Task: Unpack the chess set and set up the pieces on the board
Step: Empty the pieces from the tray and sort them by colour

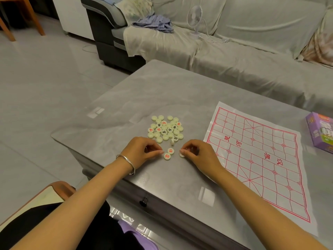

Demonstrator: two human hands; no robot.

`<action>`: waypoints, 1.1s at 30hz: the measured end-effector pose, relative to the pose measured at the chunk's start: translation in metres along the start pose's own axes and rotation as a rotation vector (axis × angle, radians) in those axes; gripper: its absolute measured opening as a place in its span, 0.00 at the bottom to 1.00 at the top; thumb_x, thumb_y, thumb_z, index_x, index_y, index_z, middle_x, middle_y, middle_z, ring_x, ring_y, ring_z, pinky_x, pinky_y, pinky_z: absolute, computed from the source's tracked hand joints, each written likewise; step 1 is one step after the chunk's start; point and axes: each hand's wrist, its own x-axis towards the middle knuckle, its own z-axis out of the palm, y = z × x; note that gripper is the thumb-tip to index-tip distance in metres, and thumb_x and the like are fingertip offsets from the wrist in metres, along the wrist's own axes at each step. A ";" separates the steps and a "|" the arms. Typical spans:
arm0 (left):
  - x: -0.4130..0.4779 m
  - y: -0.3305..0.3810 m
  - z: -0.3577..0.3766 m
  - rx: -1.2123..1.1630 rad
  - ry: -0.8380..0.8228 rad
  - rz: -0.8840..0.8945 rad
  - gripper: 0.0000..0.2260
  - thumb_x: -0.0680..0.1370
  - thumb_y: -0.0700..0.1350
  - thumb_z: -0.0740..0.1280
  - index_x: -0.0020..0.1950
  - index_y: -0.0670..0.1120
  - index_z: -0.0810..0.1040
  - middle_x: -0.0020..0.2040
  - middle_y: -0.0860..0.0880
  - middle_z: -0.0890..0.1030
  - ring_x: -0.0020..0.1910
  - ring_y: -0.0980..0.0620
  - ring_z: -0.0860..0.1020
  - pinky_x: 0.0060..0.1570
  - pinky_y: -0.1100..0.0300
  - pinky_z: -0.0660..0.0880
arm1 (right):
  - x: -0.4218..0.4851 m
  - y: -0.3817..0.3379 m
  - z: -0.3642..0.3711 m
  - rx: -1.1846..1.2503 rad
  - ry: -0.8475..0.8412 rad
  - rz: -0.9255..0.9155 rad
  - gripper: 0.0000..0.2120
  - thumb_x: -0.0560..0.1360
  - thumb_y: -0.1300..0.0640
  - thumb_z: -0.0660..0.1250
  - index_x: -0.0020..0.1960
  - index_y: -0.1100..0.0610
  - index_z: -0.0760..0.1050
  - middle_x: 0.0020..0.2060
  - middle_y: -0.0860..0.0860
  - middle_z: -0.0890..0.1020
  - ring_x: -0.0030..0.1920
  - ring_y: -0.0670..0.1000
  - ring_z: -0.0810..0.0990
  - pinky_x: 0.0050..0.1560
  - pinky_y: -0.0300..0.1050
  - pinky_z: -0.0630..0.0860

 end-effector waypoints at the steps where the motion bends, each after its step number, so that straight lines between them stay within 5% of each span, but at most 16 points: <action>1: 0.001 -0.001 0.000 0.001 0.018 -0.017 0.06 0.72 0.49 0.71 0.45 0.49 0.84 0.39 0.54 0.83 0.38 0.58 0.79 0.40 0.70 0.74 | 0.002 0.000 0.002 -0.010 0.028 0.000 0.06 0.73 0.51 0.69 0.49 0.51 0.78 0.43 0.46 0.78 0.42 0.44 0.74 0.40 0.31 0.69; 5: 0.001 -0.003 0.000 0.032 0.089 -0.077 0.04 0.71 0.50 0.72 0.41 0.51 0.82 0.34 0.58 0.78 0.30 0.60 0.71 0.32 0.72 0.66 | 0.004 -0.007 0.007 -0.084 -0.004 -0.103 0.20 0.76 0.46 0.62 0.66 0.48 0.71 0.57 0.46 0.72 0.54 0.43 0.71 0.55 0.36 0.69; 8: 0.001 -0.003 0.000 0.073 0.070 -0.060 0.05 0.70 0.51 0.73 0.40 0.52 0.79 0.34 0.56 0.78 0.31 0.59 0.72 0.34 0.69 0.68 | 0.001 -0.010 0.012 -0.281 -0.113 -0.220 0.21 0.79 0.43 0.53 0.70 0.46 0.66 0.69 0.44 0.66 0.69 0.45 0.60 0.67 0.40 0.56; 11: 0.001 -0.003 0.001 0.085 0.083 -0.034 0.08 0.70 0.52 0.73 0.44 0.51 0.78 0.36 0.56 0.77 0.32 0.60 0.72 0.36 0.65 0.71 | -0.001 -0.008 0.019 -0.388 -0.204 -0.287 0.24 0.79 0.42 0.46 0.72 0.44 0.62 0.73 0.41 0.61 0.73 0.44 0.51 0.70 0.39 0.45; 18: 0.006 -0.006 -0.008 0.267 -0.011 -0.025 0.12 0.75 0.54 0.65 0.56 0.53 0.80 0.49 0.53 0.76 0.43 0.55 0.73 0.43 0.62 0.71 | 0.003 -0.002 0.006 -0.019 -0.002 -0.090 0.19 0.81 0.48 0.50 0.71 0.46 0.64 0.70 0.44 0.67 0.70 0.40 0.59 0.71 0.39 0.53; 25: 0.010 -0.005 -0.011 0.397 -0.085 -0.035 0.15 0.75 0.57 0.65 0.60 0.56 0.78 0.51 0.52 0.74 0.42 0.56 0.69 0.41 0.64 0.67 | 0.021 0.008 0.001 -0.301 -0.117 -0.165 0.17 0.81 0.53 0.55 0.68 0.48 0.69 0.69 0.46 0.69 0.70 0.48 0.62 0.70 0.44 0.56; 33: 0.016 0.001 -0.009 0.401 -0.059 -0.026 0.15 0.74 0.56 0.65 0.57 0.51 0.79 0.52 0.50 0.76 0.50 0.51 0.76 0.46 0.59 0.73 | 0.047 -0.001 0.002 -0.293 -0.011 -0.149 0.10 0.73 0.49 0.69 0.54 0.49 0.79 0.59 0.48 0.74 0.60 0.49 0.69 0.60 0.44 0.66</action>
